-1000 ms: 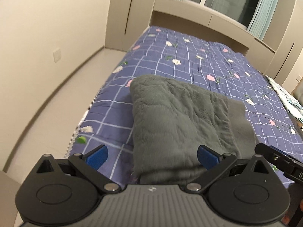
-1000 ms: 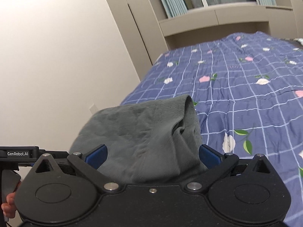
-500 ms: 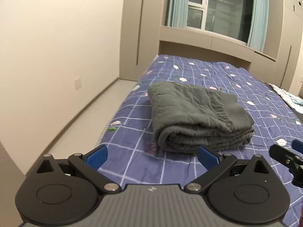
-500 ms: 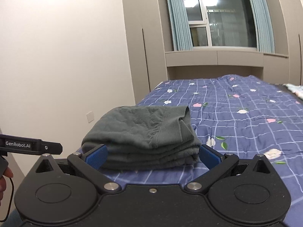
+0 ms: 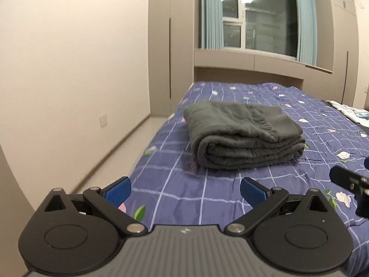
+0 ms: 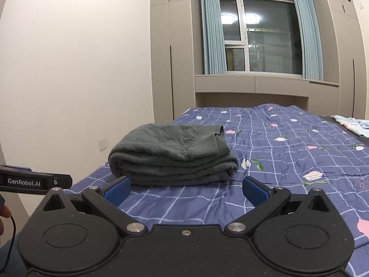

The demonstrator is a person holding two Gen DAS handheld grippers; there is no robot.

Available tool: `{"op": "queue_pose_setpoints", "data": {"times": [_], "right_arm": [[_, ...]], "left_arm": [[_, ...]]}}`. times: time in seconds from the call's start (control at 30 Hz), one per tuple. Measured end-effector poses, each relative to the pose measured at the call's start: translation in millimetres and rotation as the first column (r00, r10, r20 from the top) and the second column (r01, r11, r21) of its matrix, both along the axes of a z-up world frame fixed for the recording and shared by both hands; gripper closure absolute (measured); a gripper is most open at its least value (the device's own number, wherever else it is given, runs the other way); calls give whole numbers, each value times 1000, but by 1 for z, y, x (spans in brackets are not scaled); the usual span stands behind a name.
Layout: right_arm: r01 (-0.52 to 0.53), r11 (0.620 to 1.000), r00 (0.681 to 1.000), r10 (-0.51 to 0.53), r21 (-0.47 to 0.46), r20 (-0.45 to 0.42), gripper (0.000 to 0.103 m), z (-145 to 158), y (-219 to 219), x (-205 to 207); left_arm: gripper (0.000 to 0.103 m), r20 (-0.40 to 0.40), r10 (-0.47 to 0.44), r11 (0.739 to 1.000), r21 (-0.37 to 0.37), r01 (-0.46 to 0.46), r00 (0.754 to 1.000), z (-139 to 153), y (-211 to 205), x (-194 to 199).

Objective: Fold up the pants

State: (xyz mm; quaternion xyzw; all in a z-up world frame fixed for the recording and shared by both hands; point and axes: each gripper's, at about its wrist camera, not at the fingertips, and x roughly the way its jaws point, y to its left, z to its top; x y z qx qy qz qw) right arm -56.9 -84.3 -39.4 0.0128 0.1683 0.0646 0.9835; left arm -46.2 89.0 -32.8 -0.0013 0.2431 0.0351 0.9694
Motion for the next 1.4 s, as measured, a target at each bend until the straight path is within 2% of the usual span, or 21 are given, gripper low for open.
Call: {"op": "queue_pose_setpoints", "data": {"times": [0.17, 0.4, 1.4], "right_arm": [[36, 999, 999, -36, 9, 25, 0, -1, -5, -5], [58, 998, 998, -58, 17, -1, 0, -8, -10, -3], [59, 998, 998, -59, 23, 2, 0, -10, -11, -5]], "left_arm": [[0, 3, -11, 1000, 0, 11, 1000, 1, -3, -3], [0, -22, -11, 1000, -6, 11, 1000, -4, 0, 1], [0, -38, 14, 1000, -26, -15, 999, -6, 8, 1]]}}
